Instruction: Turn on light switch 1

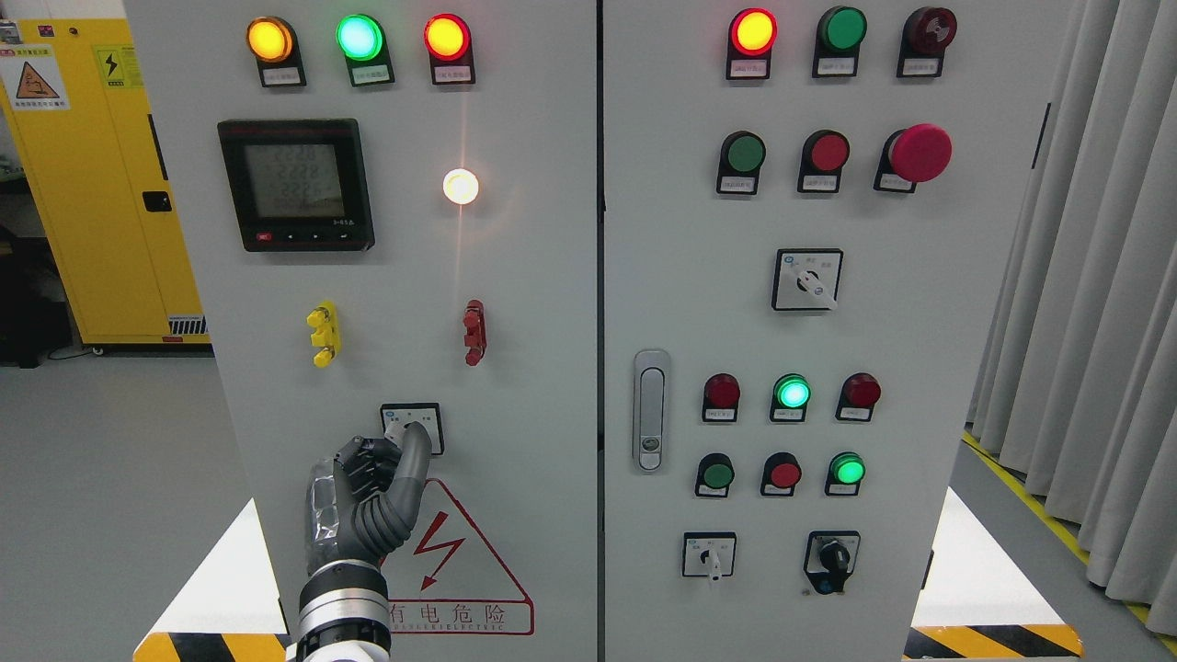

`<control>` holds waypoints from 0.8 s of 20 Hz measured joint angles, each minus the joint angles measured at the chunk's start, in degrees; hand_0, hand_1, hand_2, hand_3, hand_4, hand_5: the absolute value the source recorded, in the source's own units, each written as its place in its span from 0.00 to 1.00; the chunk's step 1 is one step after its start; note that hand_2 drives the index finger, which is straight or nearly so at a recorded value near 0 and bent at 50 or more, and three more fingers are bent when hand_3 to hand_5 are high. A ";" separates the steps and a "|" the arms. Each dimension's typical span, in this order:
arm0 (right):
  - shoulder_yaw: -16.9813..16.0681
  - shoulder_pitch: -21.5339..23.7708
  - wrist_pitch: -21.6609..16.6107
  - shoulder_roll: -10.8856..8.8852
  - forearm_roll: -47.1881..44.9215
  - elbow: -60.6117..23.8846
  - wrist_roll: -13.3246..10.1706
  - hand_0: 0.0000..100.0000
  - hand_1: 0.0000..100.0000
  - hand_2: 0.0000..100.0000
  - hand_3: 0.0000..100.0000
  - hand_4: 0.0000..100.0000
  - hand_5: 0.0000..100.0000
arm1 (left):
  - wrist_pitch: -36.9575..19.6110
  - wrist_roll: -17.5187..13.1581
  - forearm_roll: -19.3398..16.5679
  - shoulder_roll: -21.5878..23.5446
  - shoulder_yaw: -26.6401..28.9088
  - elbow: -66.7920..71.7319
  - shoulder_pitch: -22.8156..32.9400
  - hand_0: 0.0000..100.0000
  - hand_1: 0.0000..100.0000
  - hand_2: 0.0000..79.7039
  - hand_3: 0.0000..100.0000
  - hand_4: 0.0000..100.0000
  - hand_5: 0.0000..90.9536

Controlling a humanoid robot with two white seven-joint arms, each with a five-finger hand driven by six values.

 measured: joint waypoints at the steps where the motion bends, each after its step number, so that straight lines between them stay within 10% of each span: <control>1: 0.00 0.00 0.00 0.00 0.00 0.00 0.00 0.00 0.50 0.04 0.00 0.00 0.00 | 0.00 0.04 0.00 0.00 0.00 0.00 0.00 0.48 0.53 0.79 0.88 0.90 0.96; 6: 0.00 0.00 0.00 0.00 0.00 0.00 0.00 0.00 0.50 0.04 0.00 0.00 0.00 | 0.00 0.09 0.02 -0.02 -0.02 0.00 0.09 0.48 0.51 0.78 0.88 0.90 0.96; 16: 0.00 0.00 -0.04 0.00 0.00 0.01 0.00 0.00 0.50 0.04 0.00 0.00 0.00 | -0.21 0.09 0.23 -0.01 -0.07 -0.05 0.25 0.18 0.48 0.80 0.88 0.90 0.96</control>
